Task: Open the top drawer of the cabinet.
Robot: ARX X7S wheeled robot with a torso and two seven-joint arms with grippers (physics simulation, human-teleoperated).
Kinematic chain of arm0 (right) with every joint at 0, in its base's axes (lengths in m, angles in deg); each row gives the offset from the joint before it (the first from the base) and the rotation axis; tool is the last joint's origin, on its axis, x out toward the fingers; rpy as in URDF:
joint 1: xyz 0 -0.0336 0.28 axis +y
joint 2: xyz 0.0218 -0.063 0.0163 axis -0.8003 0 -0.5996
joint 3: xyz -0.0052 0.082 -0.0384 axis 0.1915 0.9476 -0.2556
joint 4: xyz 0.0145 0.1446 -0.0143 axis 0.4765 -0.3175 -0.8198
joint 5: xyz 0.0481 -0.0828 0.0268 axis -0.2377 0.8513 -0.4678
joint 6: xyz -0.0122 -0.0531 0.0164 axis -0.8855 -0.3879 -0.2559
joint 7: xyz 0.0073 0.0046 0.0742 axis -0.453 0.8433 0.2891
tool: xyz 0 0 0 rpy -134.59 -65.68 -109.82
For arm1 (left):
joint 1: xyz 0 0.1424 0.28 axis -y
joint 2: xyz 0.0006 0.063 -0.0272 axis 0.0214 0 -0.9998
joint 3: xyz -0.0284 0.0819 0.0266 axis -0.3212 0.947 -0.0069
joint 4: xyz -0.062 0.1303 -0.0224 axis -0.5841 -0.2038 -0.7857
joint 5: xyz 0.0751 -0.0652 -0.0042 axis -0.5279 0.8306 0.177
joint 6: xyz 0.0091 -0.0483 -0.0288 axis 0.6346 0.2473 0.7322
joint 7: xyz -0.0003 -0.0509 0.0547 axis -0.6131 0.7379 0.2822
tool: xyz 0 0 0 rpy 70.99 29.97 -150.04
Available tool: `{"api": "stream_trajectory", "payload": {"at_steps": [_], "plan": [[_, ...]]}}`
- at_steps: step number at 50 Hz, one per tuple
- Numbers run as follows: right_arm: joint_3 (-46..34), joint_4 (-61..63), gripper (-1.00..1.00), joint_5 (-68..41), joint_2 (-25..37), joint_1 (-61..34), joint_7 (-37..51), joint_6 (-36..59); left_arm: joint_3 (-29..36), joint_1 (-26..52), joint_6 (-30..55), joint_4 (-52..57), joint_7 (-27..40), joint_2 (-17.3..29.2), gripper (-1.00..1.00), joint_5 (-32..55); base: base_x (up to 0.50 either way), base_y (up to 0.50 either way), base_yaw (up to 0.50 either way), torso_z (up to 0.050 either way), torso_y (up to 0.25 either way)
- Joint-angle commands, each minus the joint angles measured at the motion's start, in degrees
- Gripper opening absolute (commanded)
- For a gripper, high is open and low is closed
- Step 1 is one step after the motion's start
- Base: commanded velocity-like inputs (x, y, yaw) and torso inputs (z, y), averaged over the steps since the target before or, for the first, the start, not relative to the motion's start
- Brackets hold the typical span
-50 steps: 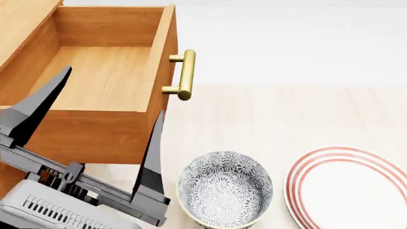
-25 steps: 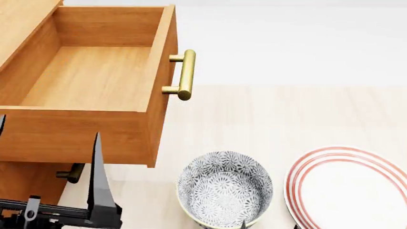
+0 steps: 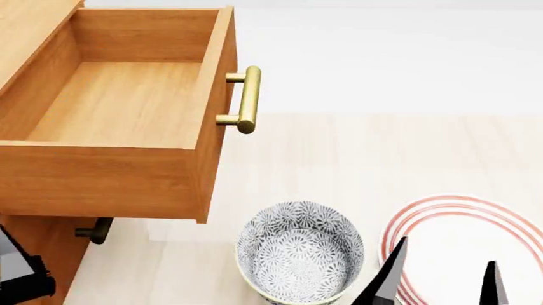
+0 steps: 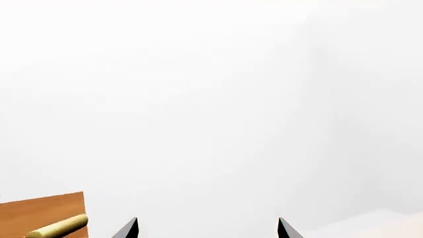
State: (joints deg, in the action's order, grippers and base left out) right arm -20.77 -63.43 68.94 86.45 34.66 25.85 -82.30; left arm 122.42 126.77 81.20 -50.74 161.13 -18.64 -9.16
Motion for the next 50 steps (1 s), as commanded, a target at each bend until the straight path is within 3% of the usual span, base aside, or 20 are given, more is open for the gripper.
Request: {"api": "stream_trajectory", "payload": {"at_steps": [1, 7, 10, 18, 26, 31, 36, 50], "plan": [[9.88, 0.51, 1.00, 5.52, -3.23, -1.35, 4.45, -9.64, -29.26, -18.67, 1.12, 3.69, 0.23, -0.66, 1.00, -9.06, 0.00, 0.00, 0.00, 0.000, 0.000], [14.39, 1.99, 1.00, 7.69, -2.69, -4.16, 7.35, -9.43, -41.45, -23.93, -1.13, 4.61, -0.06, 0.06, 1.00, -7.61, 0.00, 0.00, 0.00, 0.000, 0.000], [18.09, 4.26, 1.00, 11.61, -1.71, -6.34, 8.66, -11.40, -49.79, -26.65, 3.85, 9.59, -0.23, 1.77, 1.00, -7.50, 0.00, 0.00, 0.00, 0.000, 0.000], [25.61, 13.66, 1.00, 15.28, 0.07, -9.85, 12.12, -6.34, -64.13, -32.34, 13.78, 19.95, -1.36, 5.13, 1.00, -10.71, 0.00, 0.00, 0.00, 0.000, 0.000], [29.83, 20.90, 1.00, 17.92, 1.70, -12.07, 13.26, -3.58, -83.74, -42.31, 14.89, 25.00, -2.49, 5.55, 1.00, -8.59, 0.00, 0.00, 0.00, 0.000, 0.000], [31.00, 21.11, 1.00, 18.07, 2.10, -12.53, 13.77, -3.53, -87.31, -44.02, 13.80, 23.66, -3.57, 4.39, 1.00, -8.04, 0.00, 0.00, 0.00, 0.000, 0.000], [31.39, 21.08, 1.00, 18.10, 2.29, -12.81, 14.02, -3.60, -84.68, -42.58, 13.87, 22.75, -4.08, 3.93, 1.00, -9.62, 0.00, 0.00, 0.00, 0.000, 0.000], [33.43, 24.48, 1.00, 17.32, 3.37, -13.73, 14.96, -1.57, -87.48, -42.65, 13.25, 22.89, -6.47, 2.47, 1.00, -9.07, 0.00, 0.00, 0.00, 0.000, 0.000]]}}
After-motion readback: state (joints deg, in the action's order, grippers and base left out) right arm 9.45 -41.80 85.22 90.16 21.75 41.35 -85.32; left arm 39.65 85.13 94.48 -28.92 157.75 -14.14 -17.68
